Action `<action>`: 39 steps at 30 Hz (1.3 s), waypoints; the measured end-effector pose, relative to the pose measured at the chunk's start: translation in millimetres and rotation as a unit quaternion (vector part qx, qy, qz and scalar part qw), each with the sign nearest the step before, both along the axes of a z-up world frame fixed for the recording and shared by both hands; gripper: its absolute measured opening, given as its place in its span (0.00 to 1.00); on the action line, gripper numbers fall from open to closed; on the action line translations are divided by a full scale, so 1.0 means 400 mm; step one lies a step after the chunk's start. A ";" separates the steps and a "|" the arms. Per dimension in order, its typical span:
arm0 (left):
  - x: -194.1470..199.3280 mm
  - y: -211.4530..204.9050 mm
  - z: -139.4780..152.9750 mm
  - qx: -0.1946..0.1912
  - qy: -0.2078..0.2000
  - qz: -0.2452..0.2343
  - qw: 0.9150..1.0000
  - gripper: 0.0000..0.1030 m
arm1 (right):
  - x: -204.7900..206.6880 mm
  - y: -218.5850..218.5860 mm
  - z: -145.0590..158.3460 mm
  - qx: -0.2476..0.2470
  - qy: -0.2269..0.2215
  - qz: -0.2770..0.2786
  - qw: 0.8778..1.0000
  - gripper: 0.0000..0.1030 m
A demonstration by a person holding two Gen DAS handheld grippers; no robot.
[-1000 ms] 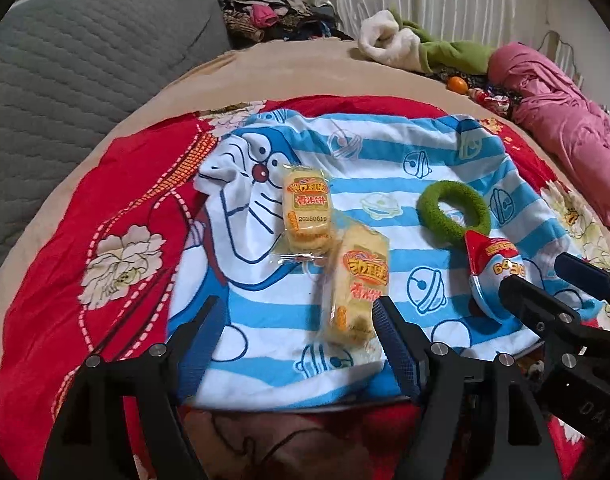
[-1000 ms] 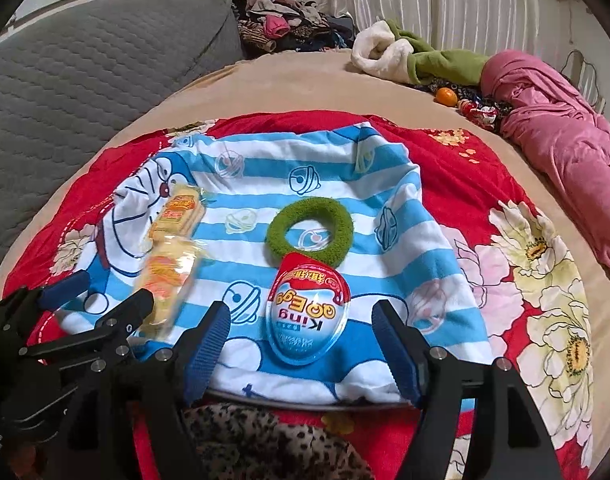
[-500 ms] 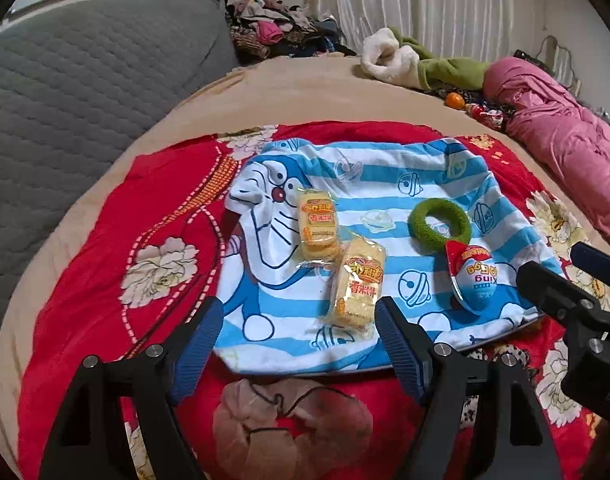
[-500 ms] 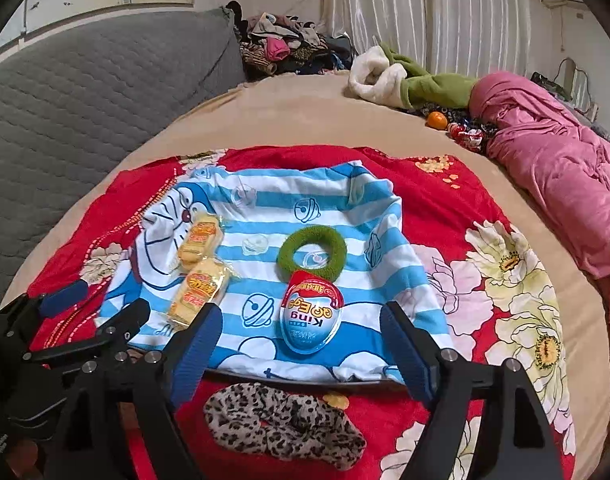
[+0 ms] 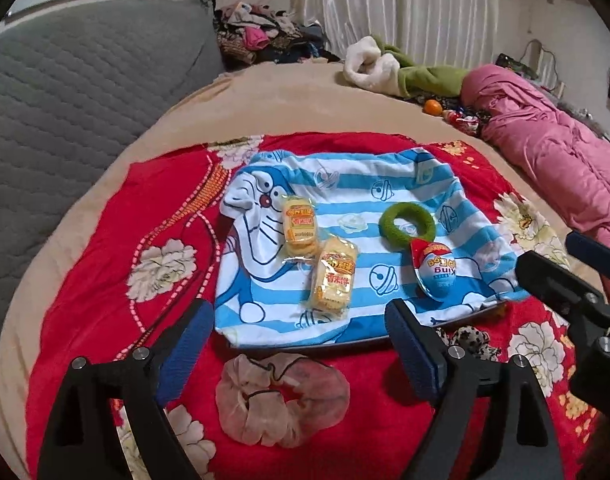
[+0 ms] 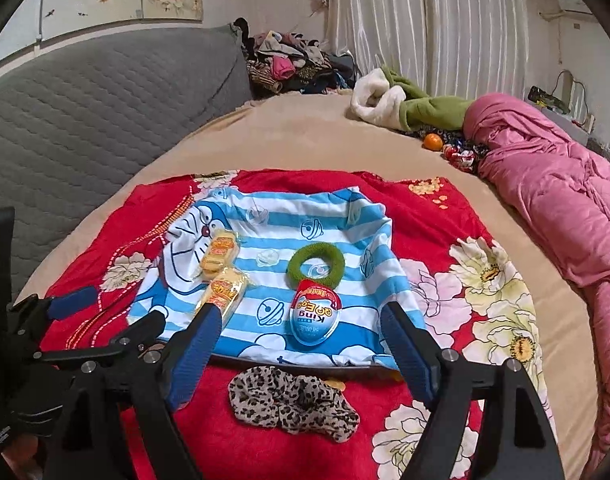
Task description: Organize objects
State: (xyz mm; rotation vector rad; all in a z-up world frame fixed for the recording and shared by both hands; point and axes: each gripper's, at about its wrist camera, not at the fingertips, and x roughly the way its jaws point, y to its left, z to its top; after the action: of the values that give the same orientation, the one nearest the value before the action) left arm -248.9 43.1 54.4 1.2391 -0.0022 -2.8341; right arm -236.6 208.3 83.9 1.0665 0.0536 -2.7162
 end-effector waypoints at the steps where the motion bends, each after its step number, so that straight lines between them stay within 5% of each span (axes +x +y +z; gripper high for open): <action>1: 0.006 0.000 0.004 0.001 -0.001 -0.001 1.000 0.88 | 0.009 0.000 0.006 0.002 0.004 -0.001 1.000 0.79; 6: 0.037 0.003 0.021 -0.016 0.003 0.001 1.000 0.98 | 0.044 0.006 0.033 0.000 0.012 0.002 1.000 0.79; 39: 0.286 -0.036 0.174 0.011 0.063 -0.003 0.998 0.99 | 0.268 0.014 0.172 -0.008 0.070 0.004 0.998 0.87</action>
State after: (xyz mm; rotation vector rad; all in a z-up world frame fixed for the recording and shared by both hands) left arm -134.5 28.8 123.9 1.0629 0.0305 -2.9205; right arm -129.4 214.0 152.6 0.8696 0.0577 -2.7749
